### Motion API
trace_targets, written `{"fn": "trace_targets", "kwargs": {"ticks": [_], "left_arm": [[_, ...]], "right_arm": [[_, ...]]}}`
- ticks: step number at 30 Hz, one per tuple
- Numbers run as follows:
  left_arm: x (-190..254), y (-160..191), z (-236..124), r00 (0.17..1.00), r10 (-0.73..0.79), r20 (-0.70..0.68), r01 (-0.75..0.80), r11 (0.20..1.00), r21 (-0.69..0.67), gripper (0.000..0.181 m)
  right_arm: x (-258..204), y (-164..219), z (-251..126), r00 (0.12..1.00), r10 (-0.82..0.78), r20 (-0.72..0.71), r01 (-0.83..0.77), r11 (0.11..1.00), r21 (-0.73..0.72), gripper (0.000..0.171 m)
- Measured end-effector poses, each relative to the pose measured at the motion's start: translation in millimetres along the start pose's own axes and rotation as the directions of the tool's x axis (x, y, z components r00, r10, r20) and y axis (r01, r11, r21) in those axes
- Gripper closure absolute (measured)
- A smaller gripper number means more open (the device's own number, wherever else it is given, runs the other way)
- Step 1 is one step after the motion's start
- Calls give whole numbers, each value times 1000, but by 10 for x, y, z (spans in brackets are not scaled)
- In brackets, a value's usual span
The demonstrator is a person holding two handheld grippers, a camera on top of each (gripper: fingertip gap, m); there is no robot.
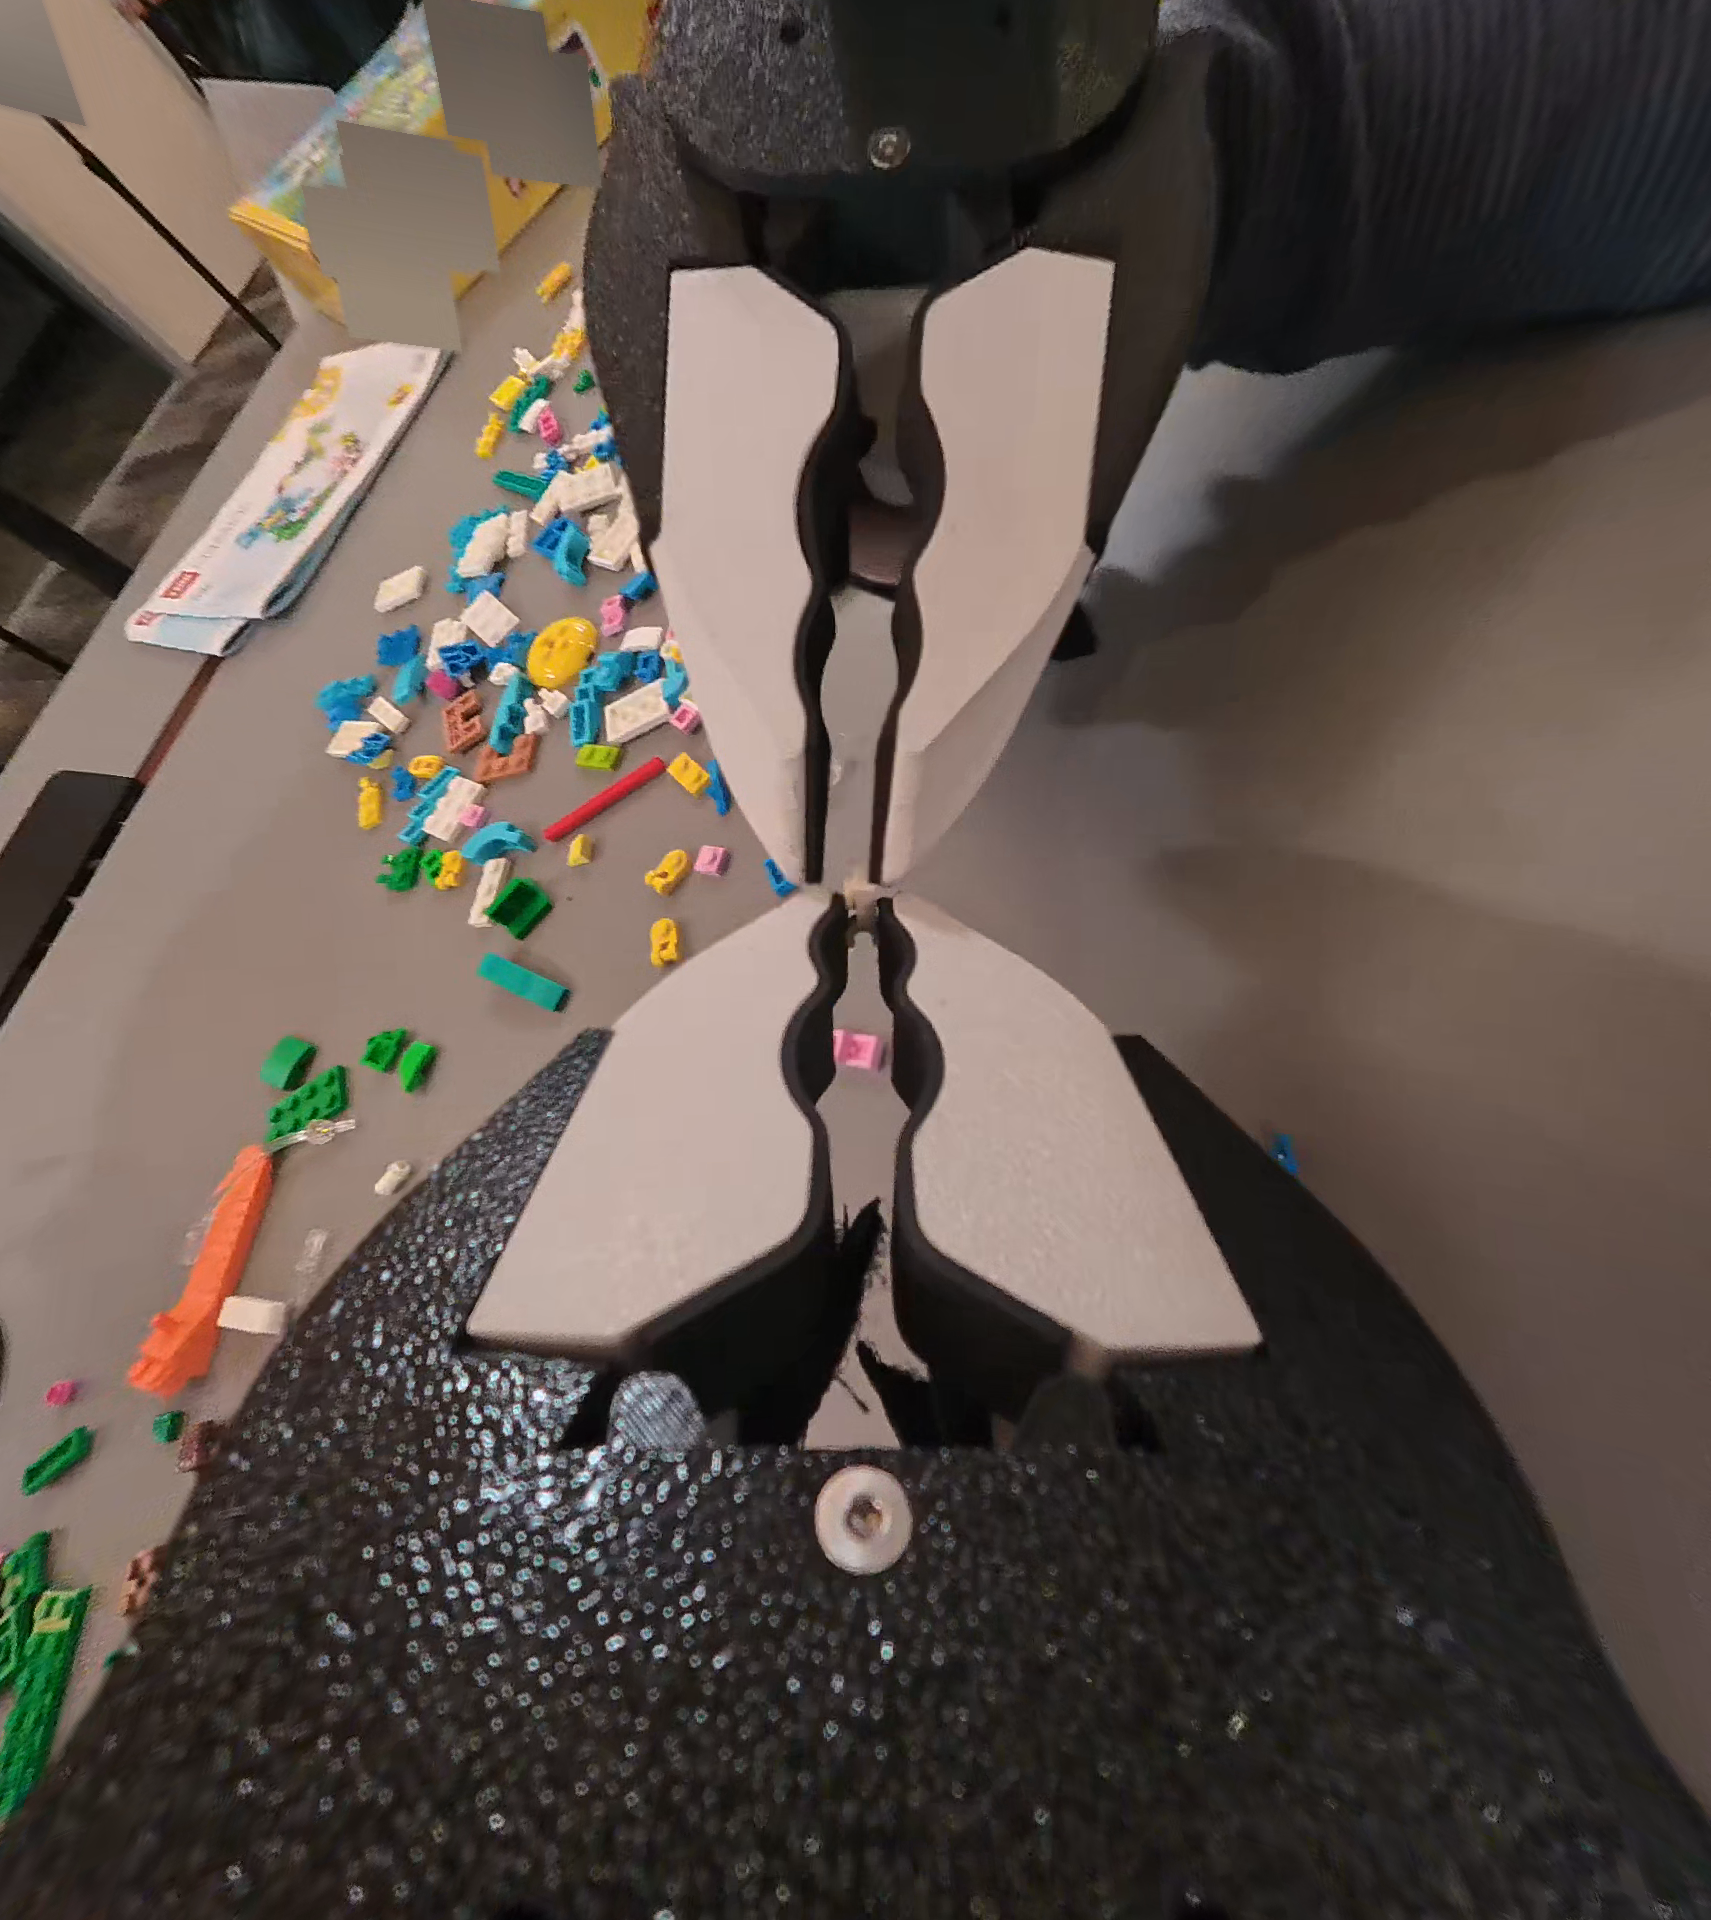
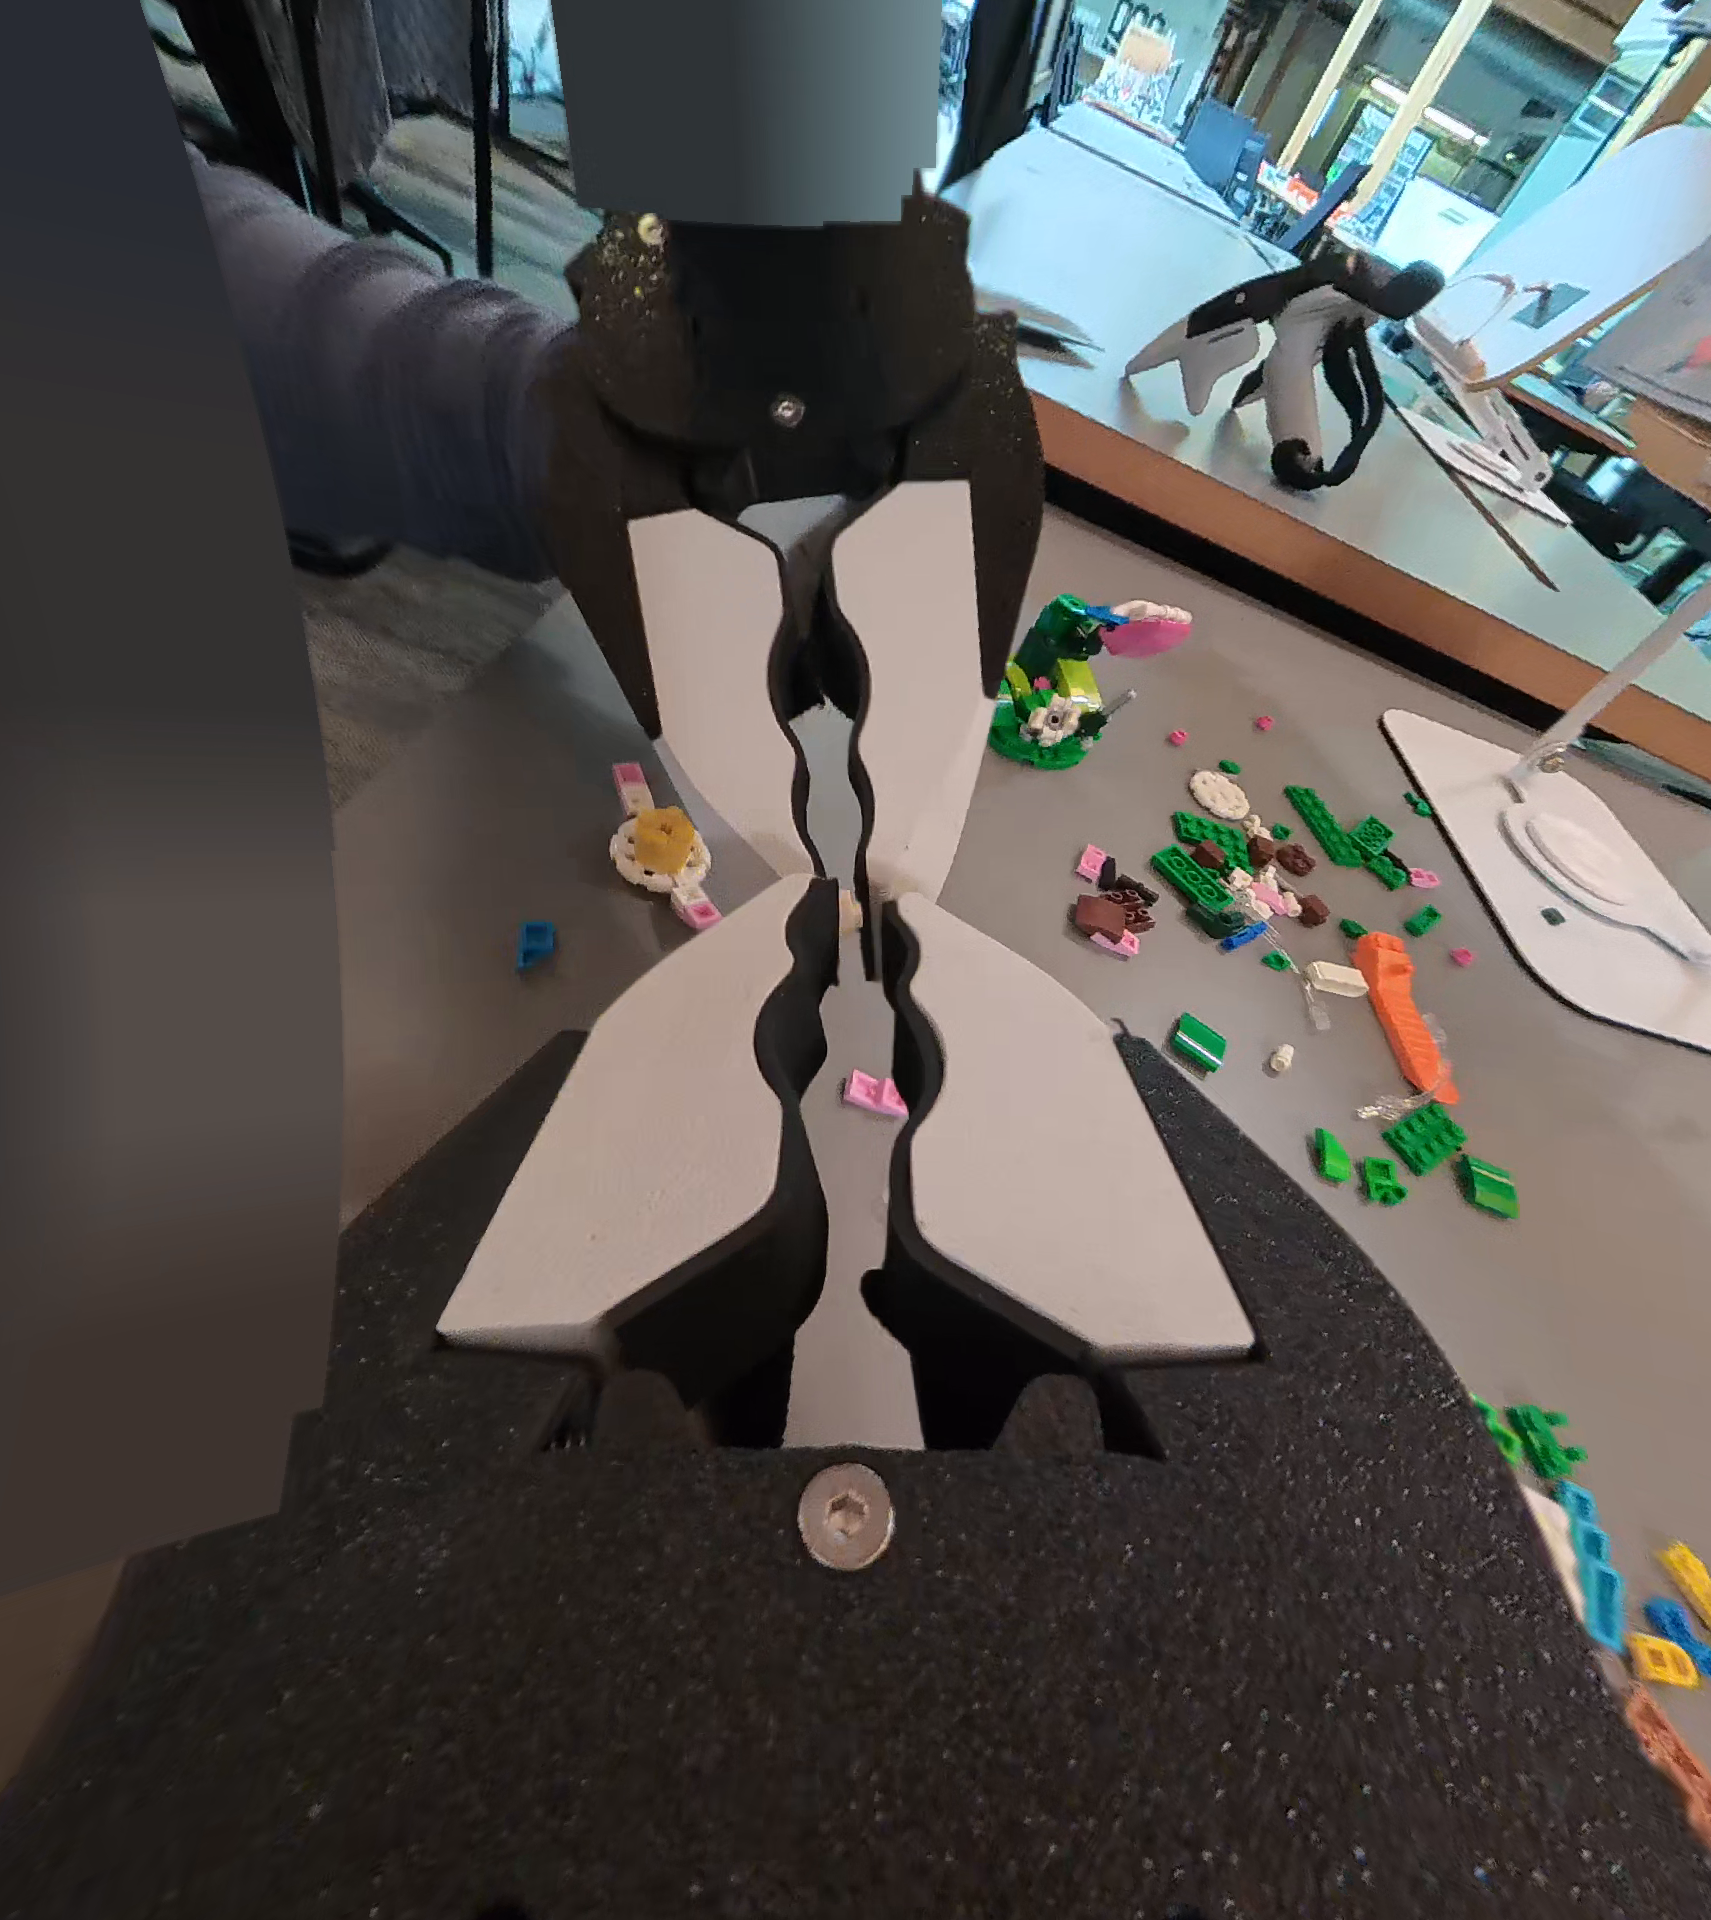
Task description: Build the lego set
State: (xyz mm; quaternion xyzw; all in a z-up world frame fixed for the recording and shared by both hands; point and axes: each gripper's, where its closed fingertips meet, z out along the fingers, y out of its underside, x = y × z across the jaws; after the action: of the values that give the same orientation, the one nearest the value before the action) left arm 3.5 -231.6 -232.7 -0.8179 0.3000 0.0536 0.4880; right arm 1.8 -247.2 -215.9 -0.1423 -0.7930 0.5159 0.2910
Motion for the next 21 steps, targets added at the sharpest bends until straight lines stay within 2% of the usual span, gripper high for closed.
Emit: {"fn": "trace_targets", "kwargs": {"ticks": [6, 13, 21], "left_arm": [[38, 43, -12, 997, -39, -63, 38, 999, -19, 176], [86, 104, 15, 996, -26, -87, 21, 998, -65, 176], [118, 125, 20, 991, -59, -120, 53, 997, -50, 176]], "right_arm": [[-64, 150, 24, 997, -72, 23, 74, 990, -118, 163], [-88, 138, 54, 997, -66, 33, 69, 992, -102, 165], [-111, 95, 72, 997, -59, 42, 62, 996, -70, 167]]}}
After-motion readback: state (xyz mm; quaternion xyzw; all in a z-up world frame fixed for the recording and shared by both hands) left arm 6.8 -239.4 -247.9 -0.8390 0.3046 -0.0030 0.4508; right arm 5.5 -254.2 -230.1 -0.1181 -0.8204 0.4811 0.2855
